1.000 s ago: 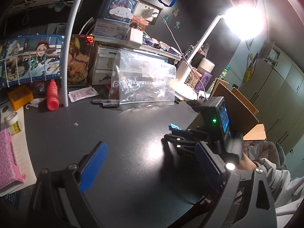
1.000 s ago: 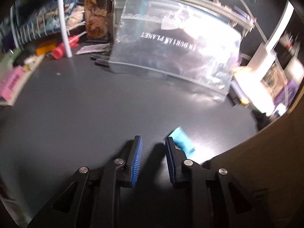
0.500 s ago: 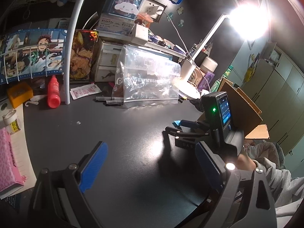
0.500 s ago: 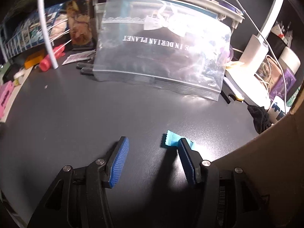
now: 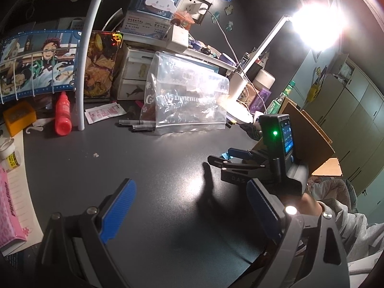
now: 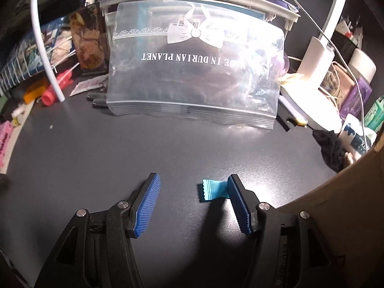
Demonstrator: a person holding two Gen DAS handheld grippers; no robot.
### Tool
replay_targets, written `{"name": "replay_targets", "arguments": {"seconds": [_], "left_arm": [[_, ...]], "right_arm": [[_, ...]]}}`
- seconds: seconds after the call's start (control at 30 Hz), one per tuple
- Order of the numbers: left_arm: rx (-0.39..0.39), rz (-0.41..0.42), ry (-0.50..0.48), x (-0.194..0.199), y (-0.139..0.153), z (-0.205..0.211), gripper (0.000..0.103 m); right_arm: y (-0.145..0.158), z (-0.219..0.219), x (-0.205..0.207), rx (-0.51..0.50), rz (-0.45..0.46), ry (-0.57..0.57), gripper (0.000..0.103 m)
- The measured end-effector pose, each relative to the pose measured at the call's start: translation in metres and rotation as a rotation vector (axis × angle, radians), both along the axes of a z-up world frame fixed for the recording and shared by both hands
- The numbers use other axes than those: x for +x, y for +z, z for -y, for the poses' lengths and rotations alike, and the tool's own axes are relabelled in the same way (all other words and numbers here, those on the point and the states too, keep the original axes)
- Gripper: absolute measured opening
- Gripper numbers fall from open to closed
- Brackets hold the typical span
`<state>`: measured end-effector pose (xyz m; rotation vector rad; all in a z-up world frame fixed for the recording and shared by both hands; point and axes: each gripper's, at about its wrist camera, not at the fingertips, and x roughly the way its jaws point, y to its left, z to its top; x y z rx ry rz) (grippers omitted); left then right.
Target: Organize objects
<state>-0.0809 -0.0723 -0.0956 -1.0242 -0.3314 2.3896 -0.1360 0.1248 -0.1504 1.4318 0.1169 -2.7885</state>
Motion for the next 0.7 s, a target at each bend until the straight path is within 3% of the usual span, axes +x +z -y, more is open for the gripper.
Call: {"name": "replay_targets", "arguments": {"seconds": [0.2, 0.43, 0.57, 0.7], "left_arm": [[0.003, 0.013, 0.003, -0.003, -0.003, 0.001, 0.092], [-0.033, 0.023, 0.031, -0.004, -0.005, 0.009, 0.092], [-0.029, 0.026, 0.058, -0.002, -0.005, 0.02, 0.092], [-0.016, 0.029, 0.065, -0.001, -0.005, 0.024, 0.092]], "right_arm": [[0.002, 0.007, 0.014, -0.107, -0.003, 0.09, 0.058], [0.008, 0.055, 0.044, -0.173, -0.029, 0.374, 0.053], [0.013, 0.061, 0.055, -0.056, -0.1, 0.373, 0.053], [0.005, 0.048, 0.044, -0.139, -0.026, 0.339, 0.047]]}}
